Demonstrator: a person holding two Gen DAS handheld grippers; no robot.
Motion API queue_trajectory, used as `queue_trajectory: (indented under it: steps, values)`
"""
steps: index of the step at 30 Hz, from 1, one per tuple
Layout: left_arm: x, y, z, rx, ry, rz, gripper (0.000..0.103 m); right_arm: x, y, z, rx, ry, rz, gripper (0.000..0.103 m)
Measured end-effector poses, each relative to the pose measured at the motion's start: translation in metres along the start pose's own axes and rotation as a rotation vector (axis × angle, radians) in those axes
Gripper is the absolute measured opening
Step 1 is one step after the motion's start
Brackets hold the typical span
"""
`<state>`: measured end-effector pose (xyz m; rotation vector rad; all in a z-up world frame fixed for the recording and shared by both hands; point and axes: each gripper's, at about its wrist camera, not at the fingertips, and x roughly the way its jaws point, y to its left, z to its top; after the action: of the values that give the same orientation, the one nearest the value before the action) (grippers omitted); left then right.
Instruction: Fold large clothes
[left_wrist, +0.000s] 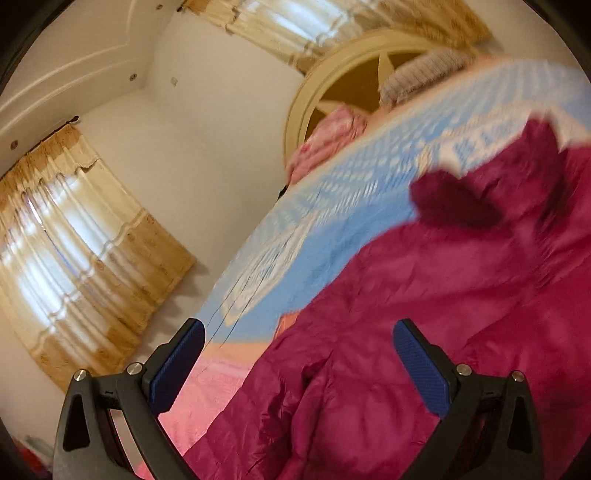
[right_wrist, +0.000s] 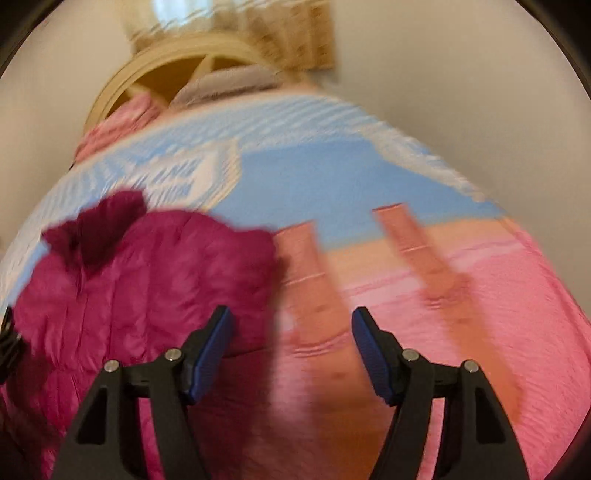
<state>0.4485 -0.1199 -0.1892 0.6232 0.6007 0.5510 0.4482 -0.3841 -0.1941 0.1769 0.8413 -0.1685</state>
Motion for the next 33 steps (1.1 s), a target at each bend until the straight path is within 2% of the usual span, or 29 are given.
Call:
queue_trajectory:
  steps: [2, 6, 8, 10, 13, 17, 19, 22, 25, 26, 28, 33]
  values:
    - [0.021, 0.001, -0.012, 0.01, 0.051, 0.007, 0.102, 0.012, 0.014, -0.008, -0.052, 0.018, -0.01, 0.07]
    - [0.043, 0.007, -0.023, -0.006, 0.092, -0.016, 0.102, 0.029, 0.041, -0.019, -0.144, 0.027, 0.003, 0.07]
    - [0.048, 0.012, -0.022, -0.009, 0.098, -0.022, 0.102, 0.024, 0.032, -0.018, -0.124, 0.027, 0.022, 0.07]
    - [0.047, 0.02, -0.019, -0.025, 0.111, -0.07, 0.102, 0.015, 0.015, -0.013, -0.078, 0.011, 0.04, 0.07]
    - [0.03, 0.052, -0.006, -0.115, 0.072, -0.107, 0.102, -0.011, -0.014, -0.004, -0.009, -0.091, -0.006, 0.07]
    - [0.014, 0.07, 0.011, -0.188, 0.024, -0.104, 0.102, -0.02, -0.027, 0.014, 0.055, -0.137, -0.053, 0.07]
    - [0.014, 0.061, 0.019, -0.179, 0.024, -0.092, 0.102, -0.006, -0.021, 0.022, 0.056, -0.12, -0.077, 0.07]
    - [0.02, 0.026, 0.016, -0.113, 0.045, -0.052, 0.102, 0.02, -0.012, 0.029, 0.048, -0.084, -0.085, 0.07]
    - [0.053, -0.005, -0.002, -0.023, 0.14, 0.005, 0.102, 0.042, -0.003, 0.021, 0.013, -0.027, -0.108, 0.069]
    - [0.064, -0.008, -0.01, -0.021, 0.173, 0.002, 0.102, 0.053, 0.001, 0.017, -0.019, -0.003, -0.113, 0.069]
    - [0.07, -0.002, -0.015, -0.063, 0.189, -0.027, 0.102, 0.062, 0.005, 0.007, -0.056, 0.024, -0.095, 0.068]
    - [0.072, 0.003, -0.015, -0.066, 0.205, -0.053, 0.102, 0.056, -0.007, 0.011, -0.046, 0.037, -0.075, 0.068]
